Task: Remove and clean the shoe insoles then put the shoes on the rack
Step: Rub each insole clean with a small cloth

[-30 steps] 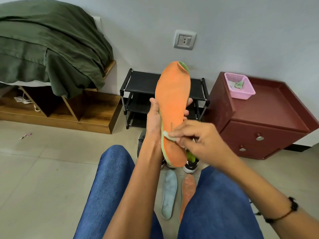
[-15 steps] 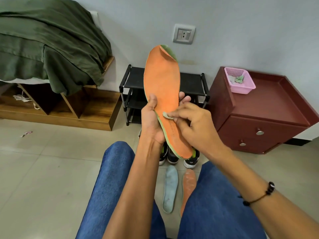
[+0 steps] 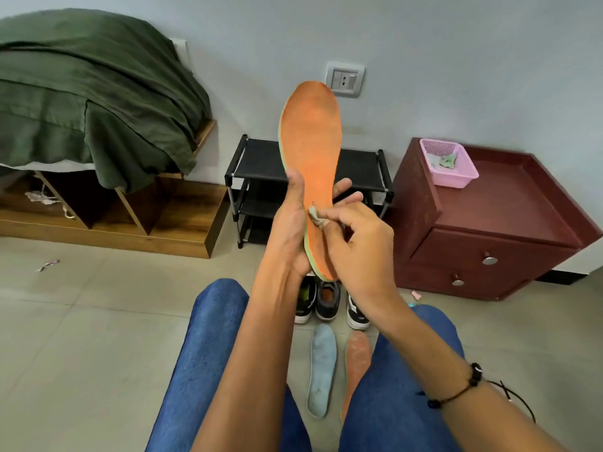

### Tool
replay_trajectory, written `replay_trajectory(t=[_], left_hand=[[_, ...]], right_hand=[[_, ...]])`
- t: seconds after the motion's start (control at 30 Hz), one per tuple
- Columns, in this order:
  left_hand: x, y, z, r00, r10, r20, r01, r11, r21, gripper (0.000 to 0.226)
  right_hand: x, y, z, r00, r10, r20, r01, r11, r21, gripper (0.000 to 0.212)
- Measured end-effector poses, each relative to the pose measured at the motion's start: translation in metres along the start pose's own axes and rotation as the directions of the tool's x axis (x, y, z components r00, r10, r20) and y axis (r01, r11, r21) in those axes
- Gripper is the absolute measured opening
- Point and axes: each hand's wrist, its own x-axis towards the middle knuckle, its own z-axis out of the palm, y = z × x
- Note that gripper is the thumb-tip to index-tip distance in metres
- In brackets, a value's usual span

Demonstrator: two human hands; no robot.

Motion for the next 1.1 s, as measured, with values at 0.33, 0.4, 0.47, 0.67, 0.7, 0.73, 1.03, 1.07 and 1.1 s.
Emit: replay_trajectory(t=[0.33,0.4,0.47,0.67,0.7,0.73,1.03,1.07,1.1], left_hand=[[0.007,-0.005,-0.008,0.988,0.15,-0.047,-0.157,0.965,-0.211,0.073],[0.005,-0.003,-0.015,0.991,0.132,-0.036,-0.137,0.965,-0.221,0.081],[0.003,-0.001,-0.022,0.993,0.118,0.001,-0.115,0.97,-0.213,0.086],[0.003,0.001,-0.019,0.991,0.117,0.07,-0.101,0.974,-0.201,0.084],[0.003,0.002,-0.018,0.99,0.117,0.073,-0.101,0.976,-0.195,0.083],[0.003,0.003,-0.018,0.99,0.124,0.068,-0.109,0.975,-0.196,0.082],[0.004,0.004,-0.017,0.997,0.074,-0.005,-0.074,0.984,-0.164,0.074],[0.003,0.004,-0.016,0.998,0.064,-0.013,-0.066,0.988,-0.143,0.068],[0.003,0.006,-0.015,0.998,0.054,-0.016,-0.055,0.99,-0.132,0.064]], right_hand=[[0.036,-0.009,-0.002,0.942,-0.189,0.278,0.24,0.957,-0.163,0.015],[0.019,-0.011,0.001,0.937,-0.174,0.304,0.217,0.97,-0.111,0.018],[-0.002,-0.013,-0.001,0.925,-0.166,0.342,0.202,0.977,-0.071,0.019],[0.008,-0.018,-0.028,0.869,0.071,0.489,-0.093,0.995,0.021,0.023],[0.015,-0.019,-0.03,0.886,0.103,0.451,-0.132,0.991,0.032,0.025],[0.021,-0.019,-0.031,0.904,0.123,0.409,-0.153,0.987,0.042,0.026],[0.012,-0.015,-0.004,0.941,0.27,0.205,-0.288,0.956,0.061,0.015],[0.014,-0.014,-0.001,0.949,0.264,0.171,-0.275,0.96,0.046,0.017],[0.016,-0.014,0.002,0.959,0.241,0.152,-0.246,0.969,0.018,0.019]])
